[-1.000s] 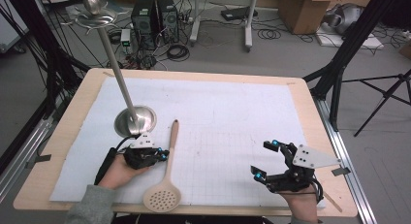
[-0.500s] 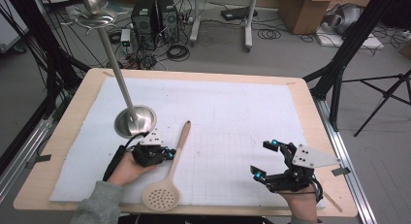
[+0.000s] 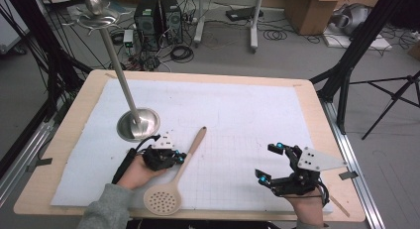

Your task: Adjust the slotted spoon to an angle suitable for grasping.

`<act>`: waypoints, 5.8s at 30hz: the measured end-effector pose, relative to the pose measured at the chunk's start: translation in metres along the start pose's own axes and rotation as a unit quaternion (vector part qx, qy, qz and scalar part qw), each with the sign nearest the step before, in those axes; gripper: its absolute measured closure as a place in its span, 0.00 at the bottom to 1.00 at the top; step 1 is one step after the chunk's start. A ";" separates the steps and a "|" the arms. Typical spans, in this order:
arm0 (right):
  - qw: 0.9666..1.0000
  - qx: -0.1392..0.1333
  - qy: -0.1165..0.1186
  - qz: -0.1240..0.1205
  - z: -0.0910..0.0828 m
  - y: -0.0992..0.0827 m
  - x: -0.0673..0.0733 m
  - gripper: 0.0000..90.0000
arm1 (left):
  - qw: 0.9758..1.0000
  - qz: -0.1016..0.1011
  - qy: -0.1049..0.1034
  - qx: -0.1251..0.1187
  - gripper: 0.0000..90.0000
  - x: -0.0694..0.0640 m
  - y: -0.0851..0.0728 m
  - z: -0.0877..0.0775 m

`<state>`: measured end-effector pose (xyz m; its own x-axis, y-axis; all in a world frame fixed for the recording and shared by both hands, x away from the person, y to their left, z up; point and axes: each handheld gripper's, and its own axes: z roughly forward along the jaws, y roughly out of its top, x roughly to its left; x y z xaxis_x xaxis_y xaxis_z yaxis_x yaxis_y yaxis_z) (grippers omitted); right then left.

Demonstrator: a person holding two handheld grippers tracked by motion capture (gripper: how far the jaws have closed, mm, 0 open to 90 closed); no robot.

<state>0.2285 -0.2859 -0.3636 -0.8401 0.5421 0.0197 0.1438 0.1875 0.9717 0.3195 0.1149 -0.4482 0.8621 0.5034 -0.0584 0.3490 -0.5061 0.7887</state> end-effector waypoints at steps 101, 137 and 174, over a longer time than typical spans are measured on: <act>1.000 0.012 0.003 0.000 0.005 -0.001 0.002 0.14 | 0.991 0.082 -0.034 0.102 1.00 -0.017 -0.031 -0.069; 1.000 -0.008 0.001 0.002 -0.006 0.000 0.000 0.14 | 0.998 -0.033 0.049 0.032 0.99 0.035 0.010 -0.045; 1.000 -0.014 -0.001 -0.001 -0.008 0.001 0.000 0.14 | 0.996 0.018 0.016 0.080 0.99 0.022 0.022 -0.003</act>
<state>0.2243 -0.2926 -0.3604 -0.8396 0.5429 0.0177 0.1275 0.1653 0.9780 0.3451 0.1171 -0.4308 0.8638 0.5038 -0.0095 0.3742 -0.6287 0.6817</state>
